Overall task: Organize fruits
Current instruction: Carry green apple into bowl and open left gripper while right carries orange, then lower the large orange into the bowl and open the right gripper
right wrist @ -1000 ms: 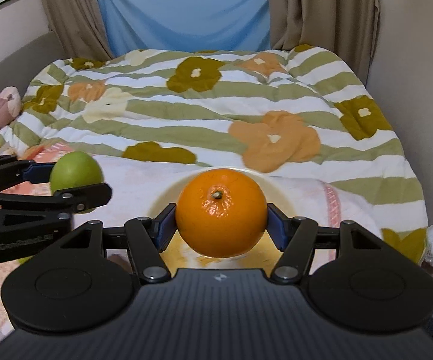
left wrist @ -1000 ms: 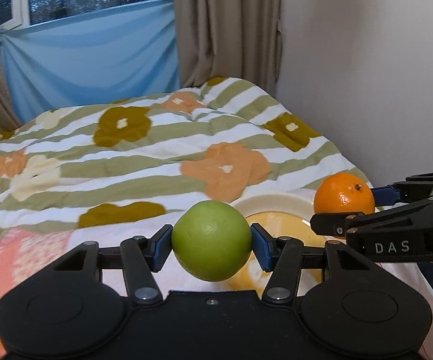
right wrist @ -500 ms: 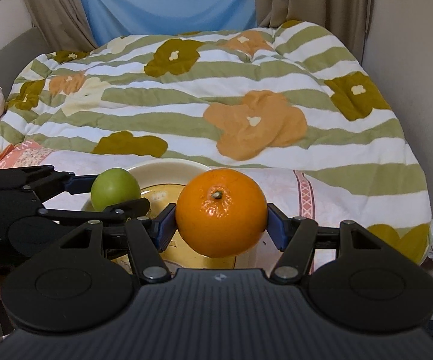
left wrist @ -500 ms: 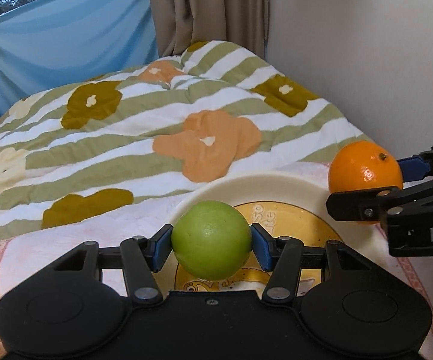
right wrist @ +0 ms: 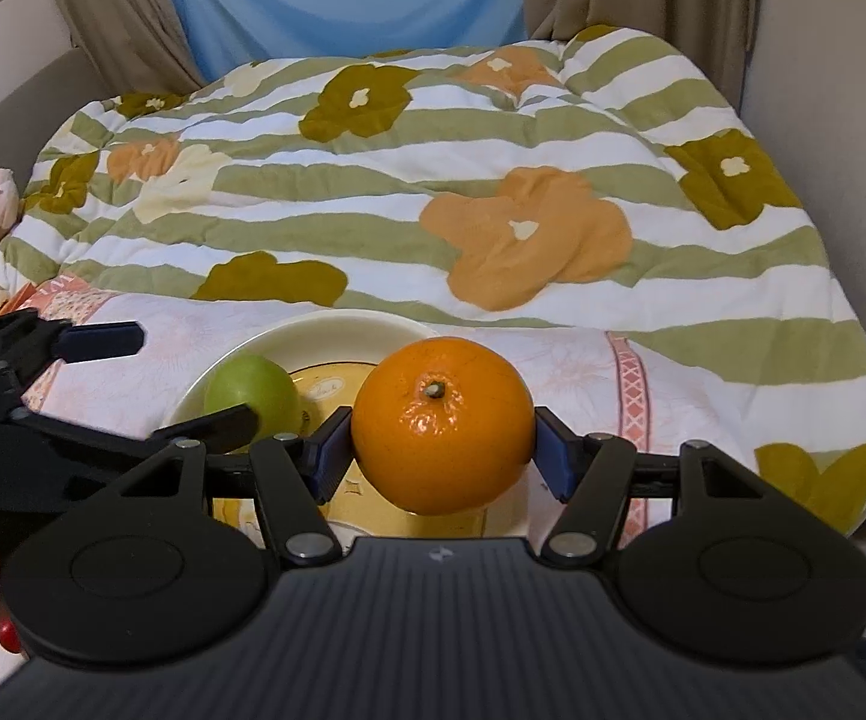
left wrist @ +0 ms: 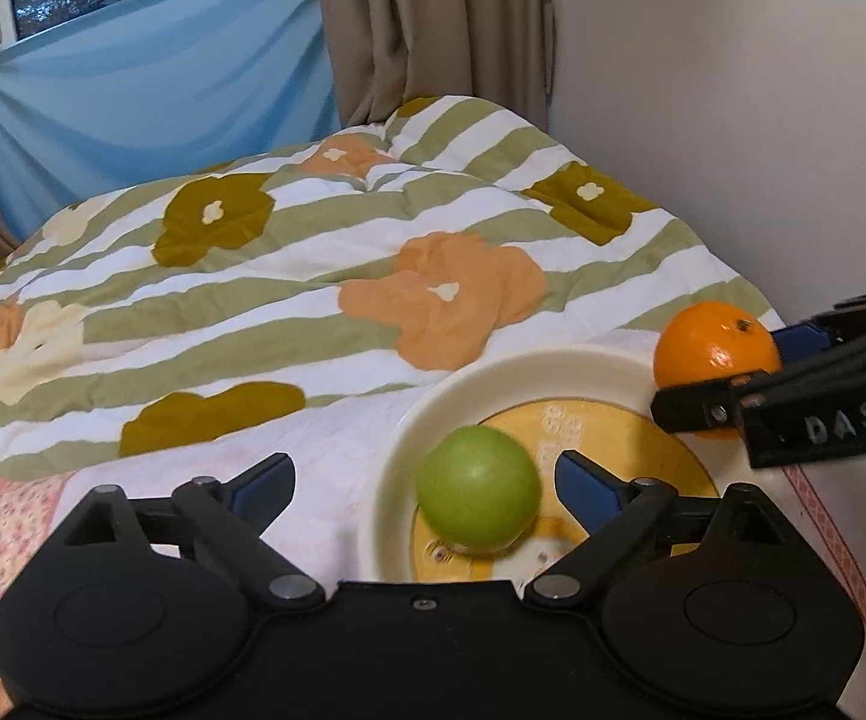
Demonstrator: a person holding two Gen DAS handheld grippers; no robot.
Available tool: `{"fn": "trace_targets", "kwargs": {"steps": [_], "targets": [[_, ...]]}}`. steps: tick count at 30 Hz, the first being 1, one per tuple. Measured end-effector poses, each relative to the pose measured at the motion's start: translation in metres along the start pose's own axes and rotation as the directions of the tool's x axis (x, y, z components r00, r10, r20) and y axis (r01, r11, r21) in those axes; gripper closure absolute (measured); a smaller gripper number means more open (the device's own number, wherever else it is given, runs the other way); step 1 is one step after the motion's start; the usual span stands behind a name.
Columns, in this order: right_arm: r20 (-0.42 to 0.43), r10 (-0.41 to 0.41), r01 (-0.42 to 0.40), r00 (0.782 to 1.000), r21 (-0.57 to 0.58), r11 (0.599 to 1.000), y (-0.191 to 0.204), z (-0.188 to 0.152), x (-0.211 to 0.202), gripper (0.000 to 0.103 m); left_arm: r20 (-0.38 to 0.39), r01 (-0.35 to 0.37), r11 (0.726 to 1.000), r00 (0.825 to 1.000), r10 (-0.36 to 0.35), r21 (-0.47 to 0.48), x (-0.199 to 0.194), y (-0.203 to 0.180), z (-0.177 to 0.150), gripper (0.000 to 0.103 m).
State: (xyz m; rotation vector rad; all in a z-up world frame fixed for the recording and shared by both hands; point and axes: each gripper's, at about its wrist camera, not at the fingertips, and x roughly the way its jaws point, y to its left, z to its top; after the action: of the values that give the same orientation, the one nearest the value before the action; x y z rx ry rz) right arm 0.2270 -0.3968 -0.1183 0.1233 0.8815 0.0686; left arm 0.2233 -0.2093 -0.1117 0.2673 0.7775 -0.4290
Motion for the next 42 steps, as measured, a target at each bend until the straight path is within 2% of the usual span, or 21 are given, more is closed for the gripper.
{"fn": "trace_targets", "kwargs": {"steps": [11,20,23,32,42], "targets": [[-0.047,0.048,-0.048,0.998,-0.004,0.999,0.017,0.009,0.036,0.026,-0.032,-0.048,0.998,0.998,0.046,-0.040,-0.025,0.020,-0.026,0.007],[-0.059,0.023,-0.025,0.998,-0.037,0.999,0.027,0.008,0.051,0.024,-0.025,-0.084,0.995,0.996,0.083,-0.053,-0.042,0.025,-0.035,0.007],[-0.020,0.017,-0.018,1.000,-0.048,0.999,0.029,0.008,0.041,0.000,-0.019,-0.093,0.994,0.996,0.092,-0.056,-0.050,0.026,-0.038,0.007],[0.071,0.028,-0.023,0.997,-0.068,0.997,0.032,0.005,0.014,0.000,0.001,-0.120,0.989,0.993,0.121,-0.086,-0.074,0.030,-0.042,0.007],[0.096,0.029,-0.021,0.995,-0.089,0.996,0.048,-0.002,-0.043,0.000,0.060,-0.152,0.979,0.985,0.162,-0.136,-0.130,0.046,-0.051,0.007]]}}
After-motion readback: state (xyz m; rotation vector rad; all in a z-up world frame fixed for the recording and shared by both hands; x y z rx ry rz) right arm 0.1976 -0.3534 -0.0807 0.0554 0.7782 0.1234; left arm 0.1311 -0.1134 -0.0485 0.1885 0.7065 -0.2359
